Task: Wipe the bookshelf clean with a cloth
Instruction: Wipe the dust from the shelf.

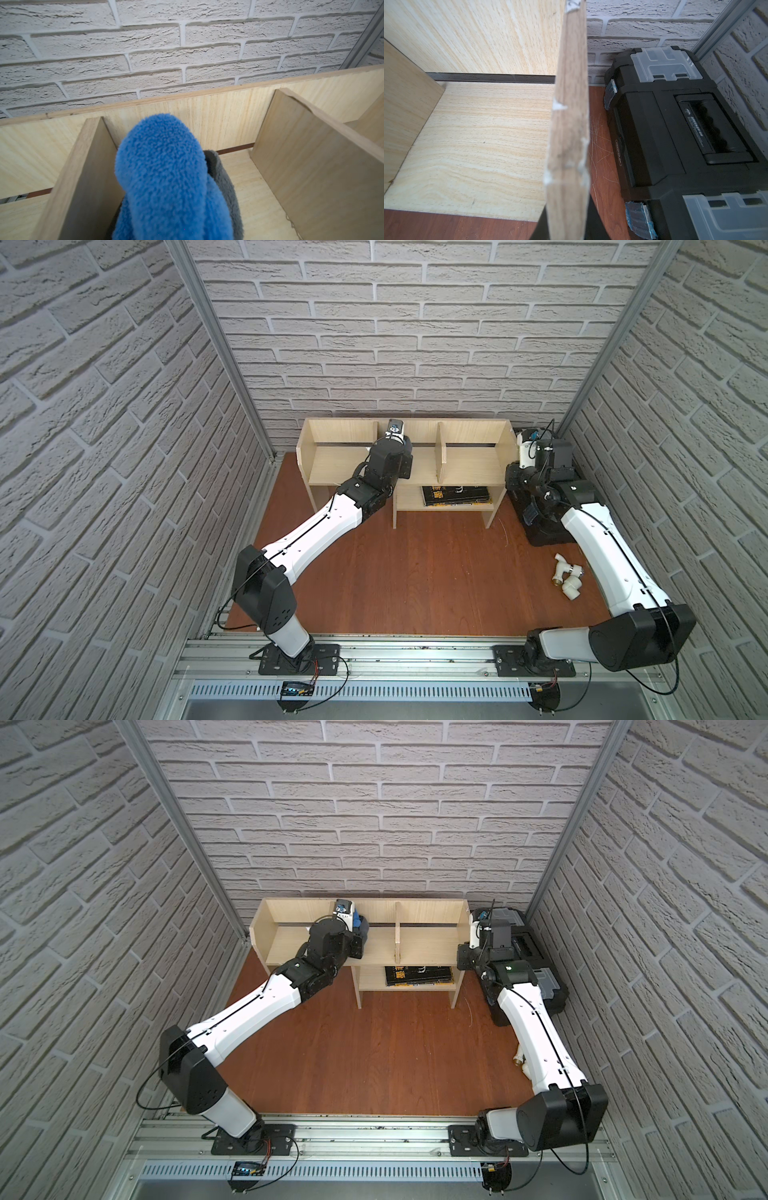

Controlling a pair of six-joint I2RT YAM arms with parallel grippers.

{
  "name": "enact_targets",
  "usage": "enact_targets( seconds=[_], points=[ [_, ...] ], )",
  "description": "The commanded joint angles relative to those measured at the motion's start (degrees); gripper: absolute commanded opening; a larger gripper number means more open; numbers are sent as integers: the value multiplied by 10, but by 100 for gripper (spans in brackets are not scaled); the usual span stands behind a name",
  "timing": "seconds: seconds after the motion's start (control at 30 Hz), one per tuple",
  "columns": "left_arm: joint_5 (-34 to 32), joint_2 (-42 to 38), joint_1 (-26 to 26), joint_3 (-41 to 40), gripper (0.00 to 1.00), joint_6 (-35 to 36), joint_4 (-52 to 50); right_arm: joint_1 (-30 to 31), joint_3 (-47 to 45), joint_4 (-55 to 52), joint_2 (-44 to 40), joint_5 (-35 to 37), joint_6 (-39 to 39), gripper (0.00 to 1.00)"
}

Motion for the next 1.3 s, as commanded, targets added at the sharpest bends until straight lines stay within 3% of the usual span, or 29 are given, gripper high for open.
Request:
enact_targets(
  seconds=[0.0,0.13,0.27,0.5,0.63,0.73,0.83,1.13,1.27],
  points=[
    [-19,-9,-6,28,0,1,-6,22,-4,7,-1,-154,36,3],
    [-116,-13,-21,28,0,67,-1,22,-3,3,-2,-150,34,3],
    [-120,-16,-8,28,0,74,-21,22,-1,4,0,-153,36,2],
    [67,-7,-43,65,0,54,-16,21,3,-1,4,-148,35,3],
    [81,10,-88,137,0,81,-43,22,2,-2,4,-147,35,3],
    [53,11,-99,152,0,92,-34,21,3,-3,6,-146,35,3],
    [-3,23,-87,152,0,103,-31,21,6,-4,8,-148,36,3],
    [-37,43,-9,55,0,27,-28,22,4,-8,13,-139,38,3],
    [-44,68,11,55,0,14,-45,22,9,-12,14,-139,39,3]
  ],
)
